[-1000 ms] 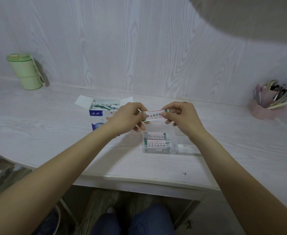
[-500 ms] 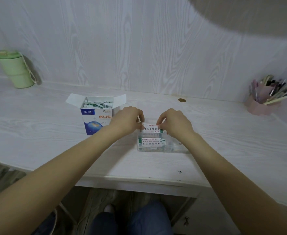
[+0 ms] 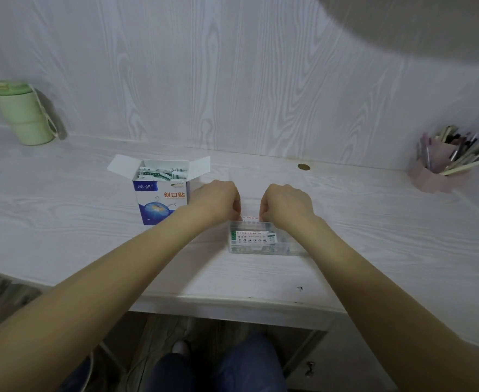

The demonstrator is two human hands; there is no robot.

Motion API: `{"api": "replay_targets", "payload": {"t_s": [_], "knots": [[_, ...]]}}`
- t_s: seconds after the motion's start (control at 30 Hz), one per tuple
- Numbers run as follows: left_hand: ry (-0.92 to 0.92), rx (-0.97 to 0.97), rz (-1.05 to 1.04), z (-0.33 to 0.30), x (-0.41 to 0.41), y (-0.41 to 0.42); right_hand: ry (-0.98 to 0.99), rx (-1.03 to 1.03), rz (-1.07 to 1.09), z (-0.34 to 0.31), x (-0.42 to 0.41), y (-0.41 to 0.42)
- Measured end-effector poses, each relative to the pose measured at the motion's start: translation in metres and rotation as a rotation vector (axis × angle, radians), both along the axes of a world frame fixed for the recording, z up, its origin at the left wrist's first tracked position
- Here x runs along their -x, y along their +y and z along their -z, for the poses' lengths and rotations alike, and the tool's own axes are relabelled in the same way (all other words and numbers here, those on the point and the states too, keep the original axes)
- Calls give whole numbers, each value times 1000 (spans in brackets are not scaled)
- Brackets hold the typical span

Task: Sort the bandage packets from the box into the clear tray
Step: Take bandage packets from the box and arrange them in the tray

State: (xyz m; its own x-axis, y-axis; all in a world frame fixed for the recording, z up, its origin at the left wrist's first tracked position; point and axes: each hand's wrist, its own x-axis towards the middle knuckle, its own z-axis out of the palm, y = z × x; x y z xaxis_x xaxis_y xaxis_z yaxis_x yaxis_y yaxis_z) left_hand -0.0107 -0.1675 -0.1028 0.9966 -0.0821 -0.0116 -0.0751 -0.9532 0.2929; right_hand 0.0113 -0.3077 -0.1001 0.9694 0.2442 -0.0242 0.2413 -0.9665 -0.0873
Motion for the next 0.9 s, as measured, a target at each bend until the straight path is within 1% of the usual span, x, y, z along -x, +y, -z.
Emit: {"api": "replay_targets", "payload": {"t_s": [0.23, 0.37, 0.47, 0.57, 0.63, 0.73, 0.8, 0.9], "knots": [[14, -7, 4, -2, -2, -1, 46, -14, -3, -4, 2, 7], [-3, 20, 22, -4, 3, 4, 69, -62, 5, -8, 3, 5], [-67, 75, 50, -12, 12, 11, 44, -125, -6, -16, 6, -1], [-168, 199, 107, -24, 25, 18, -24, -188, -24, -25, 11, -3], [-280, 277, 141, -32, 35, 27, -81, -269, -43, -30, 15, 1], [-440, 295, 102, -39, 41, 49, -192, -532, -110, -38, 21, 14], [-460, 281, 72, -40, 42, 70, -275, -642, -185, -45, 26, 28], [-385, 185, 38, -38, 42, 101, -305, -663, -274, -49, 30, 51]]}}
